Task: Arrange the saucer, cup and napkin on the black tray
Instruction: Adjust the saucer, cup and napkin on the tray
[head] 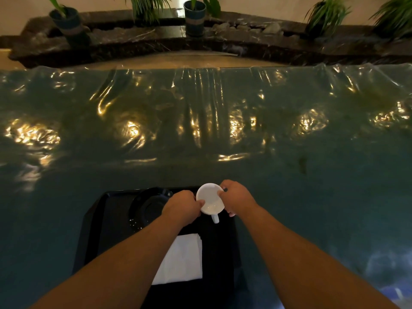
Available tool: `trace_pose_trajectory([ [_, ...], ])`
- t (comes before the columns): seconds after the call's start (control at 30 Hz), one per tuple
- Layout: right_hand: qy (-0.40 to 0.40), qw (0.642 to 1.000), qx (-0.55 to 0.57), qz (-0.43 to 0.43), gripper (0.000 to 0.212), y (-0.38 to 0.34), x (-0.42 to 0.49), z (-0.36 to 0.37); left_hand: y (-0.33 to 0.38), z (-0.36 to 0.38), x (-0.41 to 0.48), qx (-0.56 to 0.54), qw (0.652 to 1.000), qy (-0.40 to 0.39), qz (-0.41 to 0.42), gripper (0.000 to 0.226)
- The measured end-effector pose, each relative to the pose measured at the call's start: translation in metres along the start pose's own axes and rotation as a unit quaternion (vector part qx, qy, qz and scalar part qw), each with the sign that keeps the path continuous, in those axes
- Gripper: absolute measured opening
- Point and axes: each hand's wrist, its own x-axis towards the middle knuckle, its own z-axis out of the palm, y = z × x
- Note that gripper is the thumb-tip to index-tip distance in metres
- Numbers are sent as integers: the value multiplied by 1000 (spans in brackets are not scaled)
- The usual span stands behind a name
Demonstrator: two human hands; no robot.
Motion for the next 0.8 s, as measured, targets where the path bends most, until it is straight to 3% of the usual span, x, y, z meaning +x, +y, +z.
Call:
trace_pose_trajectory([
  [0.2, 52, 998, -20, 4, 20, -3, -8, 8, 1, -3, -14, 59, 994, 84, 28, 44],
  [0.33, 103, 980, -148, -81, 71, -5, -23, 12, -13, -9, -31, 59, 982, 166, 72, 44],
  [0.43, 99, 964, -195, -154, 98, -10, -35, 20, -34, -14, -42, 102, 961, 236, 106, 45],
  [0.63, 78, 962, -224, -136, 104, -15, -35, 29, -74, -12, -49, 192, 972, 132, 10, 79],
  [0.8, 70, 967, -214, -119, 100, -19, -31, 31, -95, -5, -49, 234, 969, 74, 27, 76],
])
